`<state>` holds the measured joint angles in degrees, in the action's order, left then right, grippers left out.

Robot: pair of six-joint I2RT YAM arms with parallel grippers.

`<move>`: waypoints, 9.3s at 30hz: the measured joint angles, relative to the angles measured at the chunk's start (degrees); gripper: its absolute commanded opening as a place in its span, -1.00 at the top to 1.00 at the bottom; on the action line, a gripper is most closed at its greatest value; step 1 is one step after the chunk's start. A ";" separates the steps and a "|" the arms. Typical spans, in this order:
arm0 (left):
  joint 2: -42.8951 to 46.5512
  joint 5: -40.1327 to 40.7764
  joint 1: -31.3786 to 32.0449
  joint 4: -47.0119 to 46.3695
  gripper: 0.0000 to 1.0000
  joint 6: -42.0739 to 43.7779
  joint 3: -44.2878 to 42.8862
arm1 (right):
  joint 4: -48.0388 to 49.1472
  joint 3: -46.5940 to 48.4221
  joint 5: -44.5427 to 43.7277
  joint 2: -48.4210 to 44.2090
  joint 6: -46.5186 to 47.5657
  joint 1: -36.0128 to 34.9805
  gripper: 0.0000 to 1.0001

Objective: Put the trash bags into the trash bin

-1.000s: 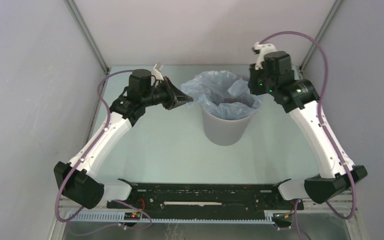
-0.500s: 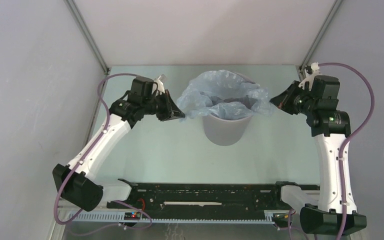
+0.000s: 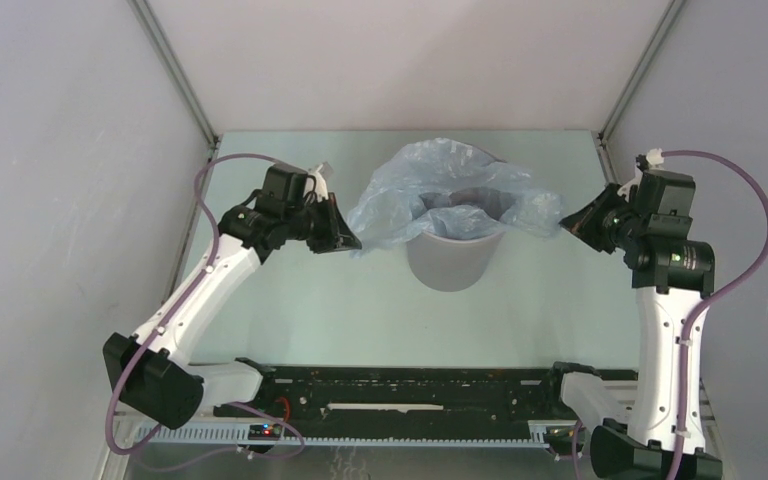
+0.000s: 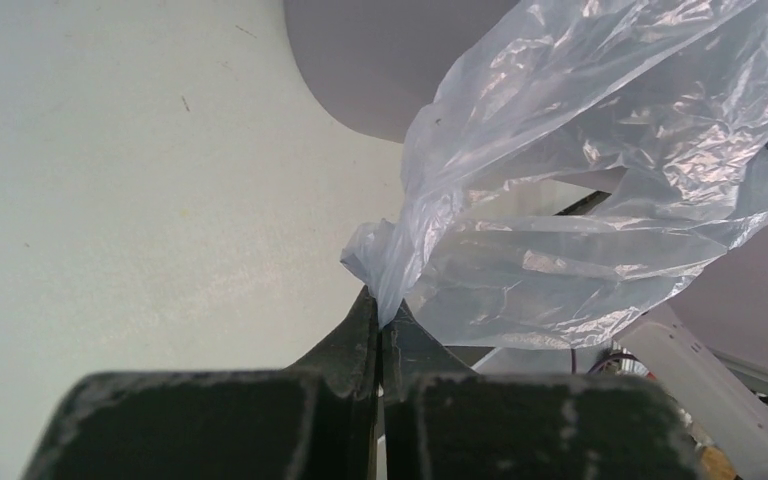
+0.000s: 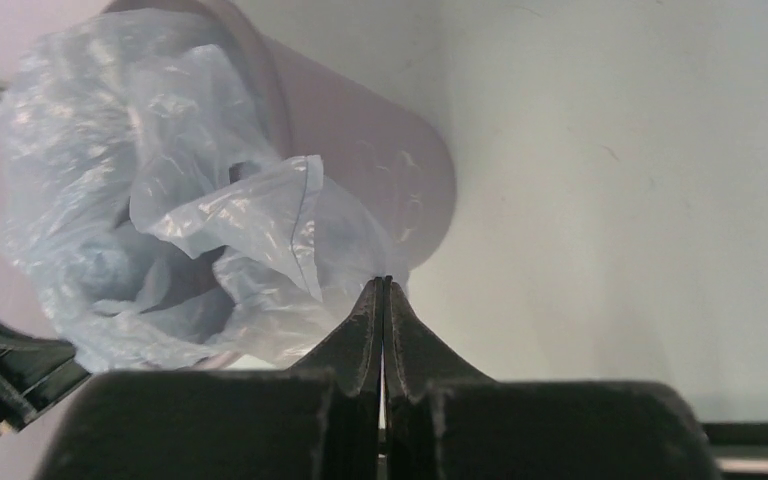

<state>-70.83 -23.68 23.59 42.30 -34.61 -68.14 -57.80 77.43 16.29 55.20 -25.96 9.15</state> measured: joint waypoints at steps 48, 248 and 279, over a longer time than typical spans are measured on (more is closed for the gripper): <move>14.10 16.70 16.55 -23.37 -0.57 -81.37 19.06 | 1.42 1.49 2.67 7.91 -22.03 -9.88 0.24; -16.22 -12.35 -7.54 -15.82 -0.10 30.45 -18.32 | 6.12 15.41 0.13 18.69 82.20 -24.24 -0.16; -23.61 -13.20 -7.54 -31.85 0.99 5.38 -15.54 | 20.41 19.67 7.48 36.20 36.00 -11.28 1.00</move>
<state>-94.43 -36.88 16.05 10.46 -29.23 -83.68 -37.39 97.10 23.77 91.39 10.04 -2.13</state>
